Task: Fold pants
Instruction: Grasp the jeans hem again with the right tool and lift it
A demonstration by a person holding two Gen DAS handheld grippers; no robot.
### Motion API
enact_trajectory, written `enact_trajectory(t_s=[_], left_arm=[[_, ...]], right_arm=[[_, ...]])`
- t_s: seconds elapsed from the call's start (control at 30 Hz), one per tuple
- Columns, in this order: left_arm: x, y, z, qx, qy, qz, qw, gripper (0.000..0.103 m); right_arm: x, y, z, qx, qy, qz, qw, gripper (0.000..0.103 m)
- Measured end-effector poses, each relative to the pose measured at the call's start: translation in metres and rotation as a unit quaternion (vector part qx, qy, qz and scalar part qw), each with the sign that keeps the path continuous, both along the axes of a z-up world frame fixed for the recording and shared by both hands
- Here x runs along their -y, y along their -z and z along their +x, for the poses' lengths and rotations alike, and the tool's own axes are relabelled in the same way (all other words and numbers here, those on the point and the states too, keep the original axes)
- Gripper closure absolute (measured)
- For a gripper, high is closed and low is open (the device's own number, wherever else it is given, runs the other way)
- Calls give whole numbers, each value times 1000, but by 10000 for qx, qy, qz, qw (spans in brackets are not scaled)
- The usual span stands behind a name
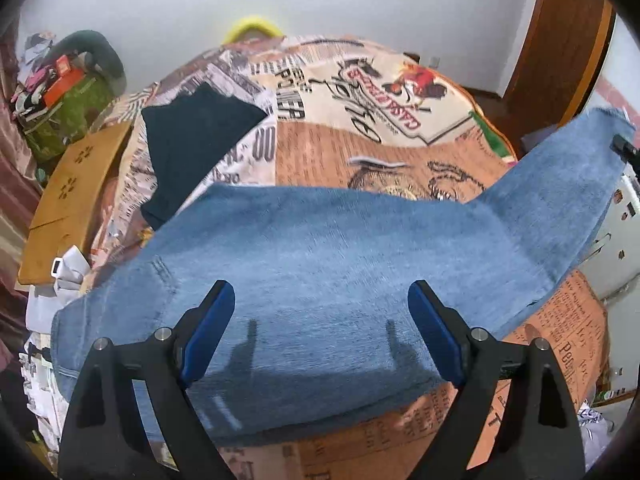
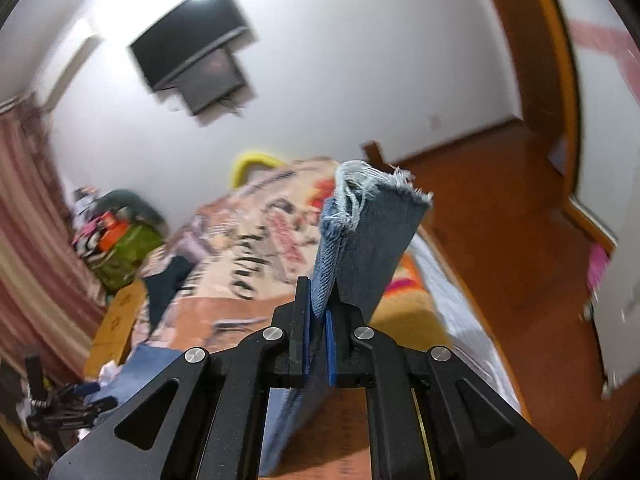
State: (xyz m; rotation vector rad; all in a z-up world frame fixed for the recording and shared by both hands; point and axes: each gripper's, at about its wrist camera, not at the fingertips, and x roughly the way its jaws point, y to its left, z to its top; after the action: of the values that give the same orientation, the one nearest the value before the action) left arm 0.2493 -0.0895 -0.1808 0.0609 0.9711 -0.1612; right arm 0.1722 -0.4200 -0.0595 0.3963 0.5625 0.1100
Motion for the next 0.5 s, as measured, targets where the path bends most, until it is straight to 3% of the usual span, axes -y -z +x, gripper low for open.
enact_trajectory(t_s=[0.2, 0.5], left_arm=[[-20, -18, -12, 305, -80, 38, 9995, 14], [-57, -25, -27, 501, -249, 7, 9984, 14]], right_arm=[[-73, -17, 9, 231, -869, -102, 9959, 98], [-179, 14, 26, -33, -2044, -255, 9785, 98]])
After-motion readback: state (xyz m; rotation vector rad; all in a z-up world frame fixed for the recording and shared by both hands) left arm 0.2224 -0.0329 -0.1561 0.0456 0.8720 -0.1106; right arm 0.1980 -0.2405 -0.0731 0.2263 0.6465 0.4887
